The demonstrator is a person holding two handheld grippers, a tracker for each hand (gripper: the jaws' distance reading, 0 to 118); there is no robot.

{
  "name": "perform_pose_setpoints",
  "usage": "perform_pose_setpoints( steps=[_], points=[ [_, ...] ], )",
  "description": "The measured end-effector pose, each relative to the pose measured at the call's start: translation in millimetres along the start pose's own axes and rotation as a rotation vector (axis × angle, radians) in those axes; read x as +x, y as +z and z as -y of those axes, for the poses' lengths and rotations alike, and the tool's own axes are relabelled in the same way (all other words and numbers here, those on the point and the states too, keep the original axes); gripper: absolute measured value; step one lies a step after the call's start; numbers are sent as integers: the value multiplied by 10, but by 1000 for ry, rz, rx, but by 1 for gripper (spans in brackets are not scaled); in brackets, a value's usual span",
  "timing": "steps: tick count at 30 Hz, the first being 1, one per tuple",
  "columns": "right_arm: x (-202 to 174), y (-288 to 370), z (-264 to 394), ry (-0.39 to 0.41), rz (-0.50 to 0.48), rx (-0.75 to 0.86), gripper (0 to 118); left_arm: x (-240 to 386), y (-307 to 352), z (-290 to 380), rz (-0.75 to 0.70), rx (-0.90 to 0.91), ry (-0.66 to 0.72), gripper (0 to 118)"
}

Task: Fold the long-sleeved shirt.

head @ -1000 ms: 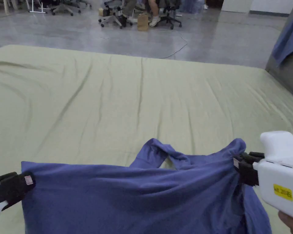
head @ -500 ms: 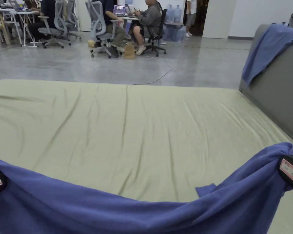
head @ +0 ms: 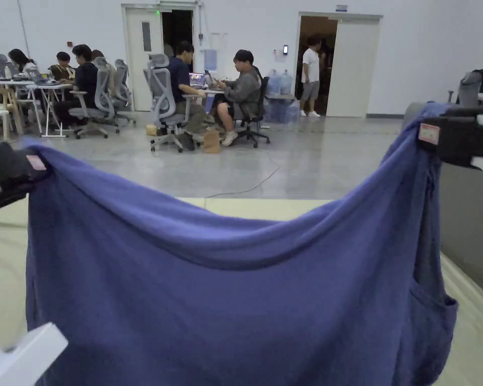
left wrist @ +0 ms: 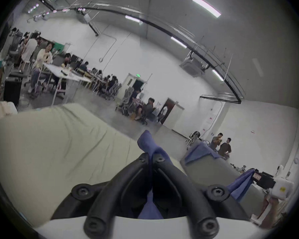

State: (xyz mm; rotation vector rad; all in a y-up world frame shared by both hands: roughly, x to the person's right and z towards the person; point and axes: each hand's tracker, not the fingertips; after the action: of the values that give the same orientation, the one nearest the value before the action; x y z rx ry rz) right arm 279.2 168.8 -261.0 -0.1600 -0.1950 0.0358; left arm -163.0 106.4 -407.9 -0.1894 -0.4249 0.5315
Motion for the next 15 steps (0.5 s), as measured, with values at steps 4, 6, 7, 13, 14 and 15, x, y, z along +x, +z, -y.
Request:
perform_pose_setpoints(
  steps=[4,6,7,13,14,15],
  points=[
    [84,-668,-810,67,47,-4,0,342,-668,-633,3,38,-59,0],
    [128,-1003,-1175,75,79,-7,0,472,-985,-935,9,38,-69,0],
    [175,-1165,-1354,43,83,1,0,537,-1145,-1085,15,40,-78,0],
    [360,-2000,-2163,48,236,20,0,800,-1953,-1790,-128,27,-89,0],
    [376,-2076,-2261,36,253,27,0,831,-2039,-1849,-158,45,-108,0],
    [385,-2176,-2372,49,257,22,0,856,-2129,-1914,-184,81,-135,0]
  ],
)
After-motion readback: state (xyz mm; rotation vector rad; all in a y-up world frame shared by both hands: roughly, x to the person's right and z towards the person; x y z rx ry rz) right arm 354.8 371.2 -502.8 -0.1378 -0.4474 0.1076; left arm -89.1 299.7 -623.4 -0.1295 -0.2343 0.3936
